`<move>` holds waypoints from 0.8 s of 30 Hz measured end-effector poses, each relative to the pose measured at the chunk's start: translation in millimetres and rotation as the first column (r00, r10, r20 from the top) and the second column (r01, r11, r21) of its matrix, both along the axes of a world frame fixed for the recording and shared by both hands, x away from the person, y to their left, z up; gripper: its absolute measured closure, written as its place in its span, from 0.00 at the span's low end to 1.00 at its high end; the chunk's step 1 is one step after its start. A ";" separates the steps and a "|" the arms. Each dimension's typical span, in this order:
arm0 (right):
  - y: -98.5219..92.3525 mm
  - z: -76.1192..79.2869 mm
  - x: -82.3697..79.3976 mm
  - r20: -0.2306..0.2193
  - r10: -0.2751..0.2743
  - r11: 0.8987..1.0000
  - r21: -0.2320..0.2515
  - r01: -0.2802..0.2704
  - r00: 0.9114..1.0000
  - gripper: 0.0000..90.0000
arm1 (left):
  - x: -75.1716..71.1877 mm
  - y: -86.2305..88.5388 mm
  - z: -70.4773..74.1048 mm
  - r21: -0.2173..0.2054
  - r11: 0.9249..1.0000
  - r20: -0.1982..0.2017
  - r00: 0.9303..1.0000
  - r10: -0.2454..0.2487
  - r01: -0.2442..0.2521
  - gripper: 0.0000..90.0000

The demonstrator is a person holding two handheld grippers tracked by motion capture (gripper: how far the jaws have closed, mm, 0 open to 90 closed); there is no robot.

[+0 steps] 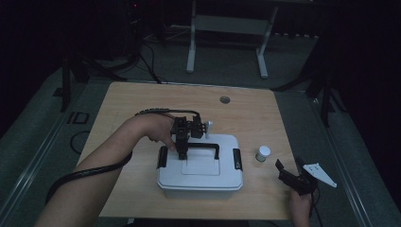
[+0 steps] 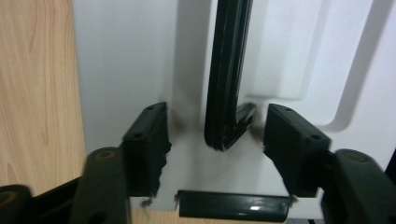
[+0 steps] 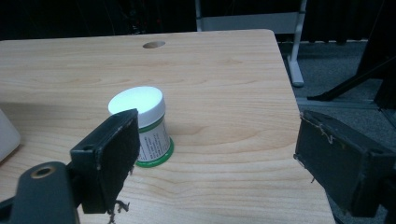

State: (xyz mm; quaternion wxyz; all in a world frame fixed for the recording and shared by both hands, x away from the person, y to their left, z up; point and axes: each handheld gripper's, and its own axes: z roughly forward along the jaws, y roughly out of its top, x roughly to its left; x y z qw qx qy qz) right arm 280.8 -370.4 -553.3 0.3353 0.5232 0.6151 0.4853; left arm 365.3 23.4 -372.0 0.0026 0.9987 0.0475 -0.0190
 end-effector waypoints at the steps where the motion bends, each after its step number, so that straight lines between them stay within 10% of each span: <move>1: 0.0 0.0 0.0 0.000 0.000 1.000 0.000 0.000 1.000 0.15 | -0.3 -1.6 0.2 0.005 1.000 -0.012 1.000 -0.002 0.002 0.54; 24: 1.3 0.0 0.5 -0.001 0.003 1.000 -0.013 -0.003 1.000 0.15 | -7.6 -9.7 -1.1 0.045 0.999 -0.059 0.998 -0.003 0.005 0.92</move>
